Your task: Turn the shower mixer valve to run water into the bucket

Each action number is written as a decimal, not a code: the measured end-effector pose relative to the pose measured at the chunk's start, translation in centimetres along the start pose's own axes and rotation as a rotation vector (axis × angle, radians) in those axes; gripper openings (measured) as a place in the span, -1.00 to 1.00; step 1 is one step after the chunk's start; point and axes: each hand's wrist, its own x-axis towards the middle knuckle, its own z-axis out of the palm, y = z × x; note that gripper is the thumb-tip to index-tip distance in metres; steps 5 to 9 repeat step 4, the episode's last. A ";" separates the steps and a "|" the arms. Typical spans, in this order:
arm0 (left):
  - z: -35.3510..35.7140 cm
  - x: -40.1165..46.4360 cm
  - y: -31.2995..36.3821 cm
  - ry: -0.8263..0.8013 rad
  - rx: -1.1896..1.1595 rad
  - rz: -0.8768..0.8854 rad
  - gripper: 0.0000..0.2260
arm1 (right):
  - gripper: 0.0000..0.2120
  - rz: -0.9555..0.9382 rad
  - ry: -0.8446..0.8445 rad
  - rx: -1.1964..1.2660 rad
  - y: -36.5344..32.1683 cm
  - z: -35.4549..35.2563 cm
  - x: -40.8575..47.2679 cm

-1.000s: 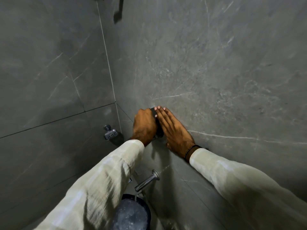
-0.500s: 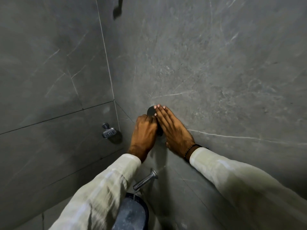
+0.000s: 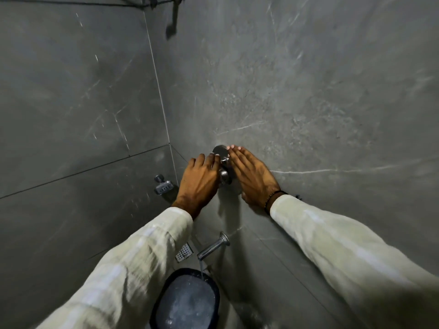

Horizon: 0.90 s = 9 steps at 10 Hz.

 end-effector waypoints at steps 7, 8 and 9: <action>-14.9 -7.6 -2.3 0.321 0.077 0.099 -0.33 | 0.07 0.211 0.100 0.253 9.3 -11.0 -10.7; -14.9 -7.6 -2.3 0.321 0.077 0.099 -0.33 | 0.07 0.211 0.100 0.253 9.3 -11.0 -10.7; -14.9 -7.6 -2.3 0.321 0.077 0.099 -0.33 | 0.07 0.211 0.100 0.253 9.3 -11.0 -10.7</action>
